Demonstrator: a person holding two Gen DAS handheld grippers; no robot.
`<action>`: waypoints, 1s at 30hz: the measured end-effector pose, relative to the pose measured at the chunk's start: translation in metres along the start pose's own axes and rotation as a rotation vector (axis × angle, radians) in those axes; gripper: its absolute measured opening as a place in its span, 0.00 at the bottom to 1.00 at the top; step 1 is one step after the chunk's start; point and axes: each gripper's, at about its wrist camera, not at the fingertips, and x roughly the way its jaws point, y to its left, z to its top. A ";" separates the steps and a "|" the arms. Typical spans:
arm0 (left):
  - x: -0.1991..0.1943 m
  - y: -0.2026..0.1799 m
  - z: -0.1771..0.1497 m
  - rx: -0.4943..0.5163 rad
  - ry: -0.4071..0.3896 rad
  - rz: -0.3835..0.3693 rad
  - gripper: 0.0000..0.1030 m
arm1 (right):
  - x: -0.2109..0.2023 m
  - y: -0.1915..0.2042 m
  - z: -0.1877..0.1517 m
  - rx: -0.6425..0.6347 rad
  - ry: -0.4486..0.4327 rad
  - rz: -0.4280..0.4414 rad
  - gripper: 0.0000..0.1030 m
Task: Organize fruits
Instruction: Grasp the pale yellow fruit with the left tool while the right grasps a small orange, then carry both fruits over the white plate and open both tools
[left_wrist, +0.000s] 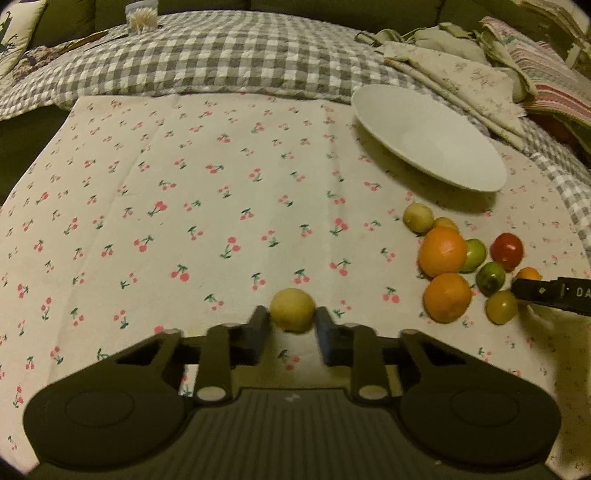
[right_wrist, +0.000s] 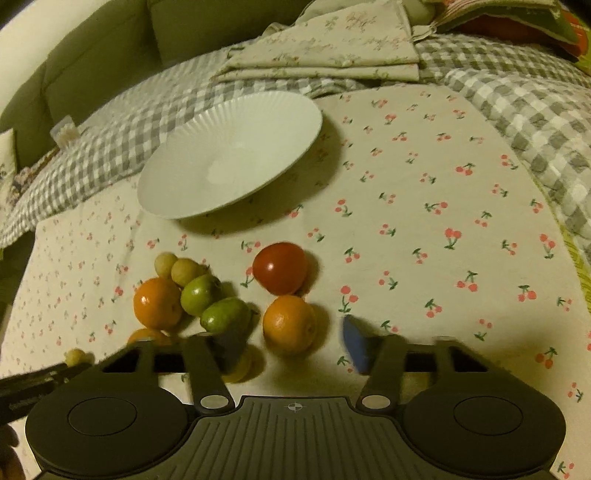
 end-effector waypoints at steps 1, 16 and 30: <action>-0.001 -0.001 0.000 0.001 -0.002 -0.006 0.24 | -0.001 0.000 0.000 -0.001 -0.004 0.002 0.28; -0.010 -0.006 0.008 -0.004 -0.038 -0.056 0.24 | -0.015 -0.002 0.005 0.020 -0.041 0.007 0.28; -0.018 -0.044 0.044 0.169 -0.186 -0.114 0.24 | -0.022 -0.004 0.029 0.025 -0.110 0.029 0.28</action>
